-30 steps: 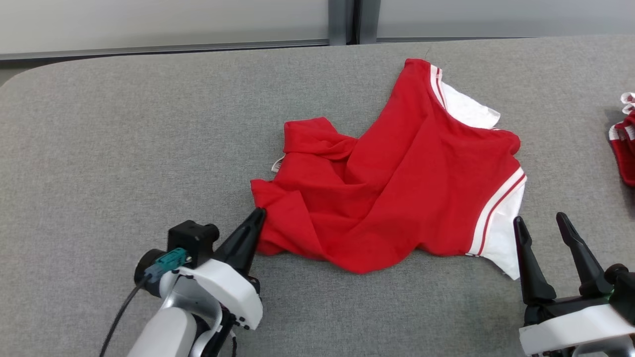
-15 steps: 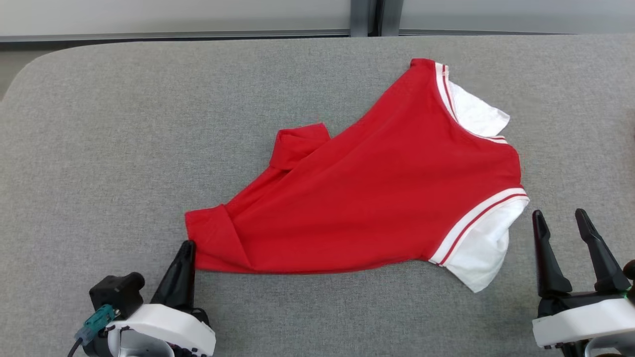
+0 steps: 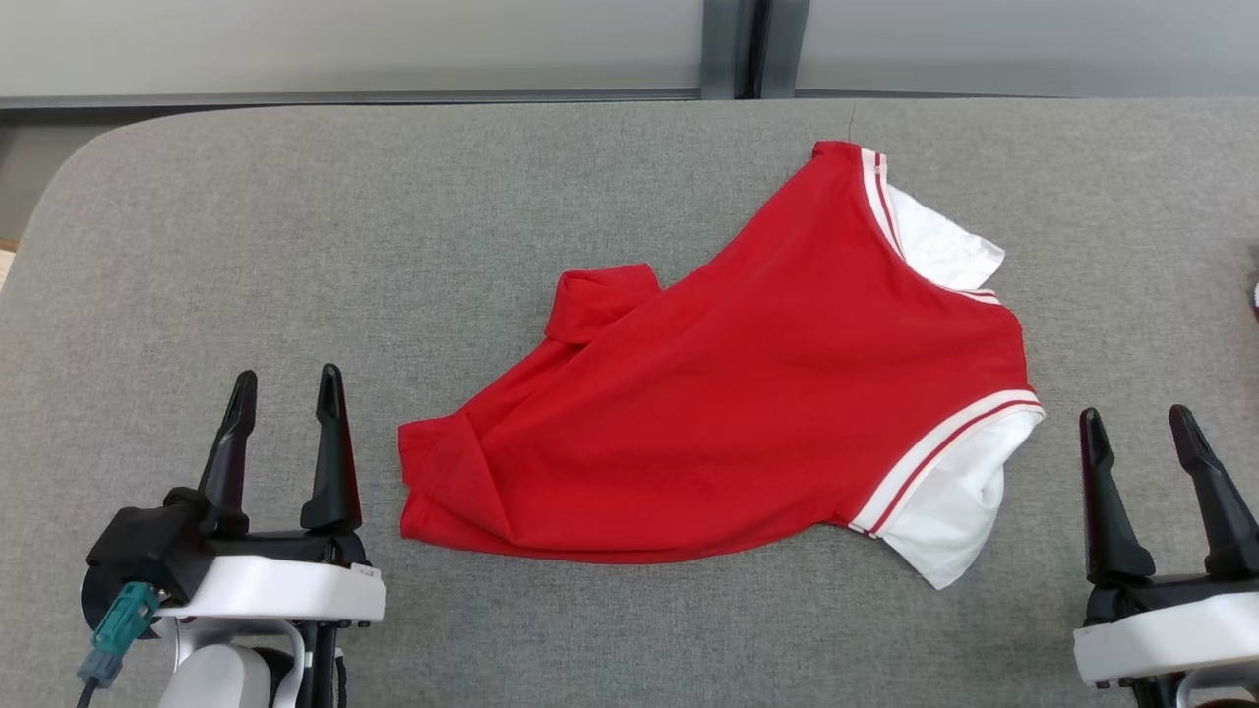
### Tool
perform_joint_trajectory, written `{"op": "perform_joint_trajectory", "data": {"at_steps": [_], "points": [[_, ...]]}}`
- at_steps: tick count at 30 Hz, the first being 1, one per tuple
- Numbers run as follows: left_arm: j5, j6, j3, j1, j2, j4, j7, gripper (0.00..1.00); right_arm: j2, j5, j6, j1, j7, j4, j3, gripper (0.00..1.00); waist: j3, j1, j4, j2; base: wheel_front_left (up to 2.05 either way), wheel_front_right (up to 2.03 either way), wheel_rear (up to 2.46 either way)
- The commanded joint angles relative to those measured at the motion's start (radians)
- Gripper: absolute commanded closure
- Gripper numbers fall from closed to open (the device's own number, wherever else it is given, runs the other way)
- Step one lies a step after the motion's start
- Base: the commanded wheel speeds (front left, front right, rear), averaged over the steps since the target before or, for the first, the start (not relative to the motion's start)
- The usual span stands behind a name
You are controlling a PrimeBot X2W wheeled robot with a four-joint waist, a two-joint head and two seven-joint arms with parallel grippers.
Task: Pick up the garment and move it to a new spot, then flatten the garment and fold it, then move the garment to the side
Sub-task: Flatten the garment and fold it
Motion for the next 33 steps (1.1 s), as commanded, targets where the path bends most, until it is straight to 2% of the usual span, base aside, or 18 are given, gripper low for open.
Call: {"op": "perform_joint_trajectory", "data": {"at_steps": [1,9,22,29,33], "points": [[0.015,0.008,0.003,-0.001,0.004,-0.009,-0.005,0.0,-0.006,-0.004,0.0,0.008,0.003,0.0,0.003,0.0,-0.014,0.0,-0.007,0.0,0.0,0.0,0.0],[0.074,0.024,-0.024,0.082,0.03,-0.009,0.003,0.0,-0.014,-0.008,0.0,0.073,0.023,0.008,0.049,0.0,-0.08,0.0,-0.031,0.0,0.0,0.0,0.0],[0.072,0.029,-0.047,0.101,0.034,-0.005,0.02,0.0,-0.019,0.011,0.0,0.082,0.029,0.018,0.05,0.0,-0.099,0.0,-0.031,0.0,0.0,0.0,0.0],[0.065,0.024,-0.057,0.101,0.037,-0.005,0.026,0.0,-0.019,0.013,0.0,0.074,0.023,0.021,0.049,0.0,-0.097,0.0,-0.029,0.0,0.0,0.0,0.0],[0.041,0.001,-0.081,0.098,0.028,0.03,0.077,0.0,-0.016,0.013,0.0,0.066,0.021,0.018,0.052,0.0,-0.084,0.0,-0.029,0.0,0.0,0.0,0.0]]}}
